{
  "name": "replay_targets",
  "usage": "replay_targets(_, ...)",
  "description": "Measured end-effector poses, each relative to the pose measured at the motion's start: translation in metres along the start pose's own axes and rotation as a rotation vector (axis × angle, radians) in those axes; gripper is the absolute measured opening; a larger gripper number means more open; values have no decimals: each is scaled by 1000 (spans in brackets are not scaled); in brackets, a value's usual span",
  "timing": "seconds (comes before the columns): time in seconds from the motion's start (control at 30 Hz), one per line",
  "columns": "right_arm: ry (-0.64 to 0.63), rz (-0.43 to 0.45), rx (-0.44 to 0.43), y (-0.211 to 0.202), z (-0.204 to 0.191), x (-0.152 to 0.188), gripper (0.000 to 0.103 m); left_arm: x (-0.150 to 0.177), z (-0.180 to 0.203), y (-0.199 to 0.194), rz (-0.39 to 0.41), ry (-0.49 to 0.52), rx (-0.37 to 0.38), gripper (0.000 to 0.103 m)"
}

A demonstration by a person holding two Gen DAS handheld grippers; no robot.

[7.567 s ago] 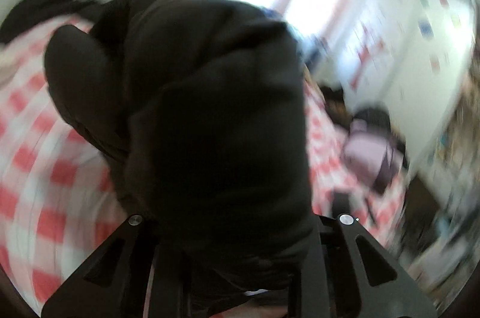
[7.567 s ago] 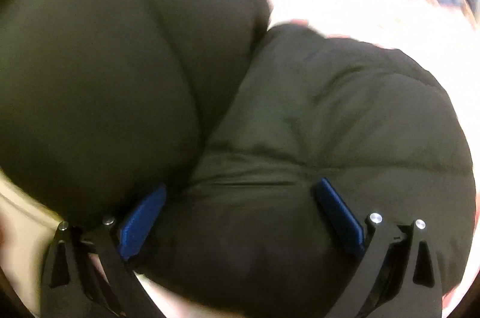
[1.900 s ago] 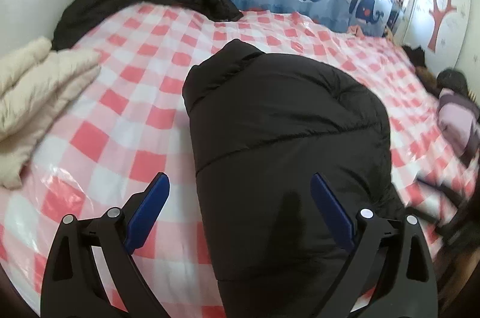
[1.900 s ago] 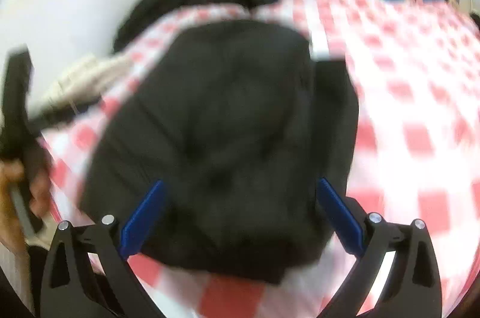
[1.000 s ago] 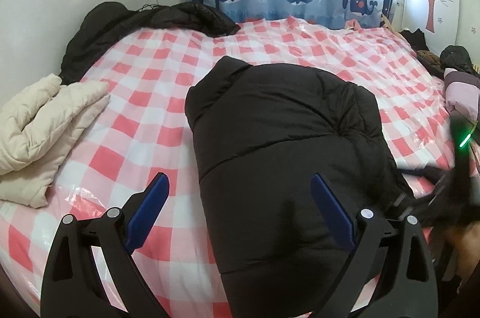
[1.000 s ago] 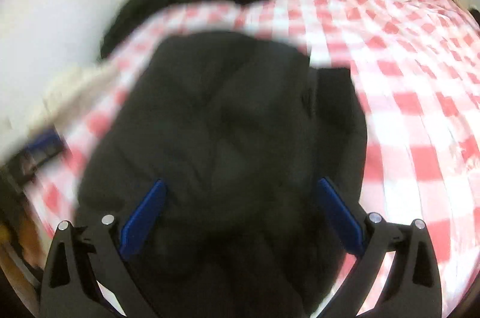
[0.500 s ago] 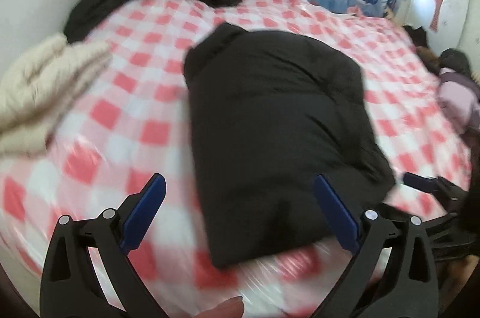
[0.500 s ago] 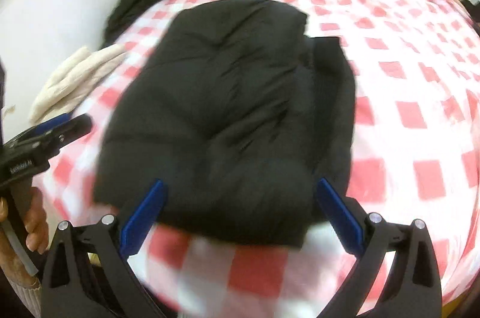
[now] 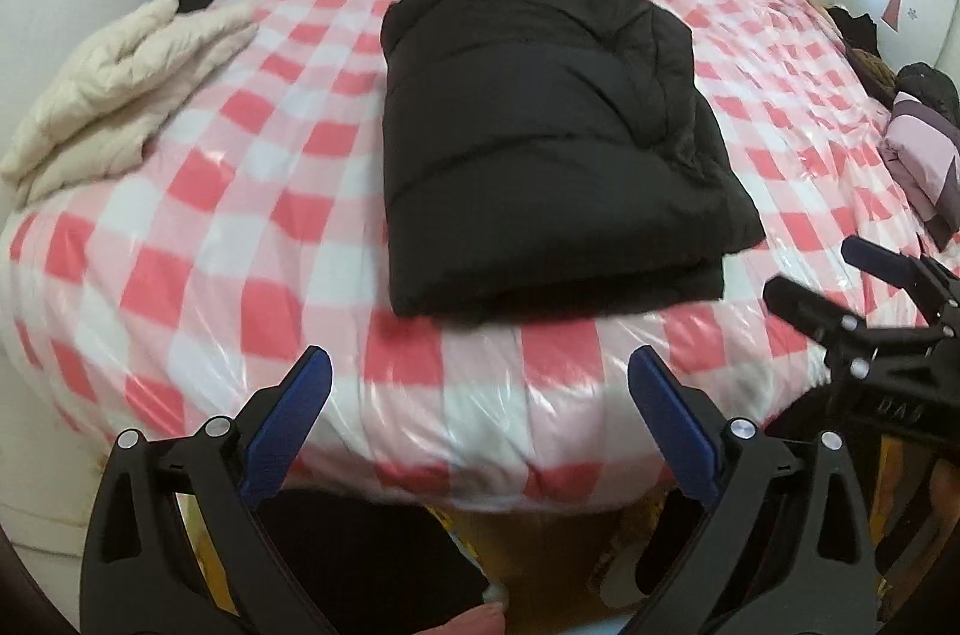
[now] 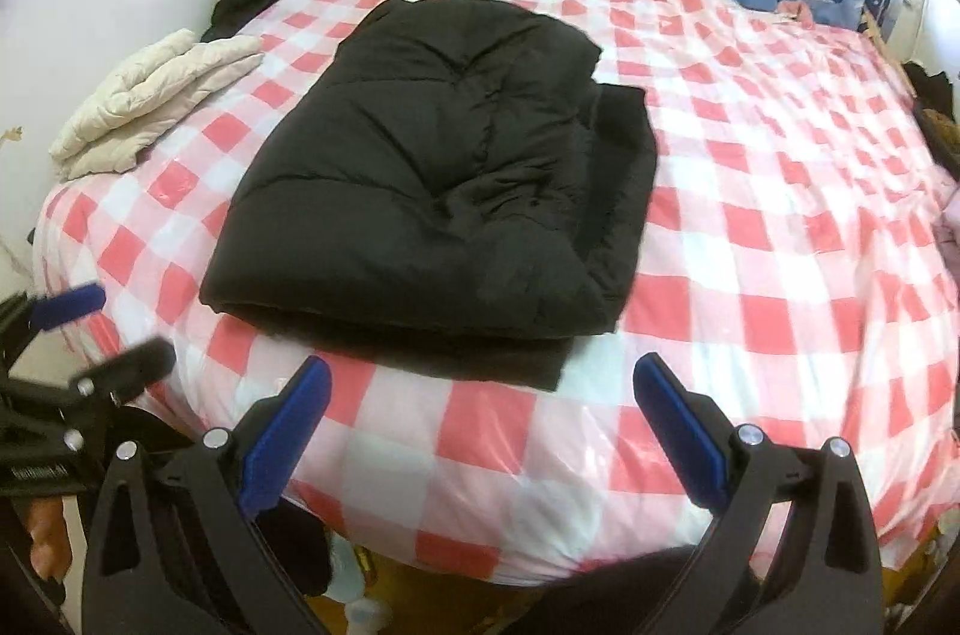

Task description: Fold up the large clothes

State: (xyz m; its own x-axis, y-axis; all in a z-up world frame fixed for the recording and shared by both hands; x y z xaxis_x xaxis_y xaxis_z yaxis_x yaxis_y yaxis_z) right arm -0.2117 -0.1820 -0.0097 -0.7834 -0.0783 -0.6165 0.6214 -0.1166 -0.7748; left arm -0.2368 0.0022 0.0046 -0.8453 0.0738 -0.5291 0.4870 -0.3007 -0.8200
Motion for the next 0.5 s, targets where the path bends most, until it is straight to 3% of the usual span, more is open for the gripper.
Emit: replay_targets(0.5, 6, -30, -13, -3, -9, 4, 97, 2, -2, -16, 20, -19, 1, 95)
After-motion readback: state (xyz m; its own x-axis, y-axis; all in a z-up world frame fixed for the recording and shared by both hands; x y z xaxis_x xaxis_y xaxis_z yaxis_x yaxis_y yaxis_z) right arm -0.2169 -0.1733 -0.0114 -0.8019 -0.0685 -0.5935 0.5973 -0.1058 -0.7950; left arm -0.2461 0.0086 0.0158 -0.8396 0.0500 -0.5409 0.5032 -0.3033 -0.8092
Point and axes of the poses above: each gripper's, at about its wrist camera, not at the fingertips, and y roughly the way its jaws point, z to its right, x to its underside, the point moved 6 cm from there along y, roughly the way its jaws point, and after that the axes turned 14 degrees about x, right-handed, at the moved point
